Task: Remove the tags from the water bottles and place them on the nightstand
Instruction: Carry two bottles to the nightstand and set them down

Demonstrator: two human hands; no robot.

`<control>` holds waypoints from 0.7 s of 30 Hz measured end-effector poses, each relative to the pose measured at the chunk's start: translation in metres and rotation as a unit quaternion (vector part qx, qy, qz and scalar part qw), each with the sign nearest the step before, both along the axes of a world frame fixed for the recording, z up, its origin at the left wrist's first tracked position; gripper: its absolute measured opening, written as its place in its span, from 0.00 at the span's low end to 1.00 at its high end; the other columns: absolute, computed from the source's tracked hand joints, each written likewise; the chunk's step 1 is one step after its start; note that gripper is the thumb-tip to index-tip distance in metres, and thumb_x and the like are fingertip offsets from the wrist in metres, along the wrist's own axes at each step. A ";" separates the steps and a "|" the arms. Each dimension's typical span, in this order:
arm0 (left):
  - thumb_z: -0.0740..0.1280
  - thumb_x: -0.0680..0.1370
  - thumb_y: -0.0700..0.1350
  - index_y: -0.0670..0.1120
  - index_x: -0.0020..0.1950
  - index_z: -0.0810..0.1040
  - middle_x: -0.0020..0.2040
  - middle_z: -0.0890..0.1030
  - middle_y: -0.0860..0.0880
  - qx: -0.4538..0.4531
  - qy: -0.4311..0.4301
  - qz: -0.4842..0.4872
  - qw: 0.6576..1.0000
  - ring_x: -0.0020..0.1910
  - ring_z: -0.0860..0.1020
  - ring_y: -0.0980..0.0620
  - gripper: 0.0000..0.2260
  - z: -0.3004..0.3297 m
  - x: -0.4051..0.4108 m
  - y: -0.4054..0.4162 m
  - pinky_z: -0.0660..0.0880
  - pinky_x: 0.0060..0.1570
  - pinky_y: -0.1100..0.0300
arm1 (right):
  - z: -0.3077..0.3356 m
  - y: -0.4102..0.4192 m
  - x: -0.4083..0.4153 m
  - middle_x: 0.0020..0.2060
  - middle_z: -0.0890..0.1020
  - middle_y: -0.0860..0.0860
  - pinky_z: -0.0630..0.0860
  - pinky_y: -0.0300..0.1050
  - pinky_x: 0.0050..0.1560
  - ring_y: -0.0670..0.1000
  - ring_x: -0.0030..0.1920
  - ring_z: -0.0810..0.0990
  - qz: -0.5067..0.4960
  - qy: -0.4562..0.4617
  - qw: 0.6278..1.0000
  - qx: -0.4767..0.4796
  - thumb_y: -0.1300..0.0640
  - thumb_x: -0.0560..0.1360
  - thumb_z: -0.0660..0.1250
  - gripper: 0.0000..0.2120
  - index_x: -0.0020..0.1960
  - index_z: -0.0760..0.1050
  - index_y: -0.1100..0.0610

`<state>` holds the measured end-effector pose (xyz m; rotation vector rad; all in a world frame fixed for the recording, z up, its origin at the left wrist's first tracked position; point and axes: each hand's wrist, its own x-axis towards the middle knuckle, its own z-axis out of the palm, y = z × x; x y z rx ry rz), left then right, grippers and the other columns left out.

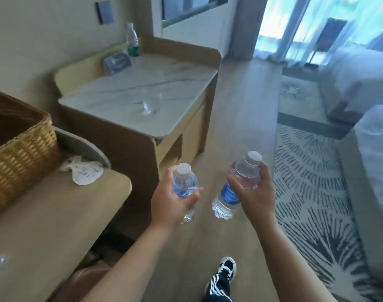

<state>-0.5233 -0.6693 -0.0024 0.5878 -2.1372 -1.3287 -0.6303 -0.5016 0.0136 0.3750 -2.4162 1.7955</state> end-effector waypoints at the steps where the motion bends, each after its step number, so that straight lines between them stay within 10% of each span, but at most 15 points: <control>1: 0.76 0.63 0.61 0.62 0.56 0.69 0.51 0.79 0.60 0.001 -0.003 -0.024 1.000 0.51 0.79 0.58 0.26 -0.002 -0.020 0.011 0.78 0.52 0.50 | -0.003 0.016 -0.012 0.46 0.82 0.38 0.70 0.23 0.41 0.34 0.44 0.80 -0.029 0.000 1.000 0.003 0.41 0.60 0.76 0.30 0.59 0.70 0.39; 21: 0.73 0.62 0.66 0.69 0.56 0.66 0.53 0.78 0.60 0.009 -0.028 -0.223 0.974 0.51 0.79 0.56 0.27 0.010 -0.448 0.184 0.79 0.51 0.49 | -0.008 0.212 -0.344 0.51 0.82 0.47 0.77 0.38 0.50 0.45 0.49 0.82 -0.243 -0.011 0.970 0.002 0.47 0.64 0.78 0.31 0.62 0.69 0.46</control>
